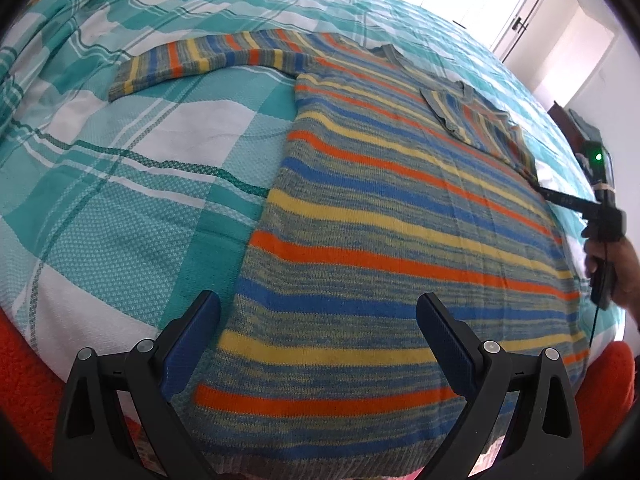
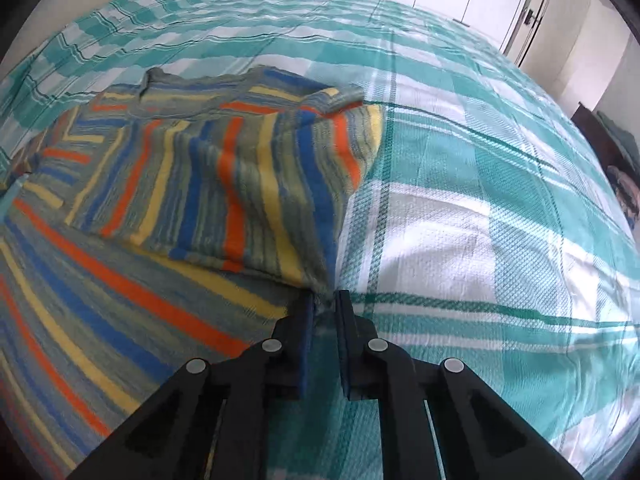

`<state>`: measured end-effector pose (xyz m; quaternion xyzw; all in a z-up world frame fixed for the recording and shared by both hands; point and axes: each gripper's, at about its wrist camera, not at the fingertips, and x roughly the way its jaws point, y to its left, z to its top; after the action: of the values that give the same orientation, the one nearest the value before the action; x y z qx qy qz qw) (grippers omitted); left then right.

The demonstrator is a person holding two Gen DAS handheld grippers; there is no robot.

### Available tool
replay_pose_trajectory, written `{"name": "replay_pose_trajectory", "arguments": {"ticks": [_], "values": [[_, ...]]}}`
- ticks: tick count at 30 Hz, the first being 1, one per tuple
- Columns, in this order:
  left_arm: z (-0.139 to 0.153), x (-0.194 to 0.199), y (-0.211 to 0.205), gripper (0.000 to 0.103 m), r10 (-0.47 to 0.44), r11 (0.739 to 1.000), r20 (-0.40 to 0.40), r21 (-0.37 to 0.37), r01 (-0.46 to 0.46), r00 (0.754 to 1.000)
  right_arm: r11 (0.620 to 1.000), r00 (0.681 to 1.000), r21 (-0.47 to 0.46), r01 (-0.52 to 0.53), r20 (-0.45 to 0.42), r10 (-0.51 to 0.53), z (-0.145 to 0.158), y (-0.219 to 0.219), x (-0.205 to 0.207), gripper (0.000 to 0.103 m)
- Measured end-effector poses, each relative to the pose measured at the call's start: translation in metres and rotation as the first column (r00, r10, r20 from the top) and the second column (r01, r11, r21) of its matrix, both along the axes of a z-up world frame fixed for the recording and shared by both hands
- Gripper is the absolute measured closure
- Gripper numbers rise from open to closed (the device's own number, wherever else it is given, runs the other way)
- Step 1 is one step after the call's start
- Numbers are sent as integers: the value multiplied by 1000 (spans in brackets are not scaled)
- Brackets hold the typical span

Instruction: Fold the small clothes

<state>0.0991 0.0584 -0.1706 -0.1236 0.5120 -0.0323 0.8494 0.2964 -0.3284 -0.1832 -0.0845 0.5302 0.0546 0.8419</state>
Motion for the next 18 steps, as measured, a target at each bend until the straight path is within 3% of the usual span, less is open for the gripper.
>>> {"name": "replay_pose_trajectory", "arguments": {"ticks": [1,2,3,9,13,16,17,18], "values": [[0,1,0,4,-2,1000,-2,0,2,1000,1000,999,6,-28,-34,28,4,-2,2,76],[0,1,0,4,-5,1000,-2,-1,5,1000,998,997,20,-56,-56,57,12,-5,-1,62],[1,0,0,4,-5,1000,0,-6,5,1000,997,995,41,-73,-61,75,22,-11,0,60],[-1,2,1,4,9,1000,-2,-20,-9,1000,987,993,132,-94,-64,103,66,-33,50,60],[-2,4,-5,4,1,1000,-8,14,-1,1000,989,995,138,-57,-78,68,48,-25,110,60],[-5,6,-7,4,-4,999,-14,32,4,1000,990,997,138,-4,-80,15,28,-17,132,60],[-6,8,-8,4,-7,999,-19,36,8,1000,990,995,143,18,-98,-4,17,-17,138,61],[-7,9,-10,4,-10,999,-23,43,10,1000,994,995,110,23,-102,-12,8,-17,141,87]]}}
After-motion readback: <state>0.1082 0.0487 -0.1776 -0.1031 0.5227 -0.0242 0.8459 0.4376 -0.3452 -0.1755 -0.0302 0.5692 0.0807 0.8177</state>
